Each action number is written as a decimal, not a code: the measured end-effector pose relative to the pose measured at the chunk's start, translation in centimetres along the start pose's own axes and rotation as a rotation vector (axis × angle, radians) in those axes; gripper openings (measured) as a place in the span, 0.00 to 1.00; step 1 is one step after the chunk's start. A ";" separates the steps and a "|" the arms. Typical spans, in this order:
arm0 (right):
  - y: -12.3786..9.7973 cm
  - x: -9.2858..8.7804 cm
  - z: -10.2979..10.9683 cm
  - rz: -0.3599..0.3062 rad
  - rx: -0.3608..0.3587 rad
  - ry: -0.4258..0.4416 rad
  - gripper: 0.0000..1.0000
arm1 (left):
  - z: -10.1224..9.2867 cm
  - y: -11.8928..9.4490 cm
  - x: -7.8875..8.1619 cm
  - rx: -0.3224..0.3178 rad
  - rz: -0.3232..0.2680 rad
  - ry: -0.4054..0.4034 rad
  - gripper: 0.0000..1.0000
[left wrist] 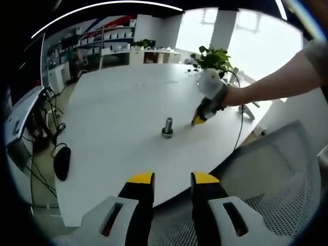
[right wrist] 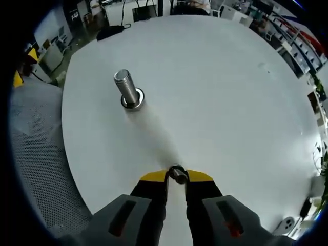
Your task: Place the washer onto the threaded stud by aligning its center hole with the stud, sliding it down to the base, and recovering from edge contact or off-axis alignment until the washer reaches the visible bottom stop.
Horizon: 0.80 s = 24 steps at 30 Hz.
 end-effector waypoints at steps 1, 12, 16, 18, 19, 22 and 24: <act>0.0 0.0 0.0 0.000 -0.002 0.001 0.16 | 0.0 0.0 0.0 0.000 0.000 -0.001 0.26; -1.1 -0.6 0.1 -0.021 -0.021 0.021 0.19 | -0.1 0.0 0.1 -0.003 -0.003 0.003 0.26; -1.8 -1.2 0.5 -0.032 -0.031 0.030 0.19 | -0.2 -0.1 0.1 -0.008 -0.008 0.008 0.26; -2.1 -1.5 0.4 -0.041 -0.034 0.040 0.20 | -0.2 -0.1 0.2 -0.010 -0.010 0.010 0.26; -2.4 -1.7 0.6 -0.046 -0.039 0.044 0.20 | -0.2 -0.1 0.1 -0.011 -0.011 0.011 0.26; -3.3 -1.8 0.8 -0.071 -0.046 0.068 0.20 | -0.3 -0.1 0.2 -0.016 -0.014 0.016 0.26; -3.8 -1.9 0.8 -0.095 -0.054 0.083 0.20 | -0.3 0.0 0.2 -0.020 -0.016 0.019 0.26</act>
Point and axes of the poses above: the point that each gripper's makers call its tool centre point, and the gripper's own axes: y roughly forward along the fingers, z roughly to its left, x roughly out of its top, the point moved 5 cm from there along -y, roughly backward along the fingers, and after that the axes turned 10 degrees about z, right-handed, at the moved point
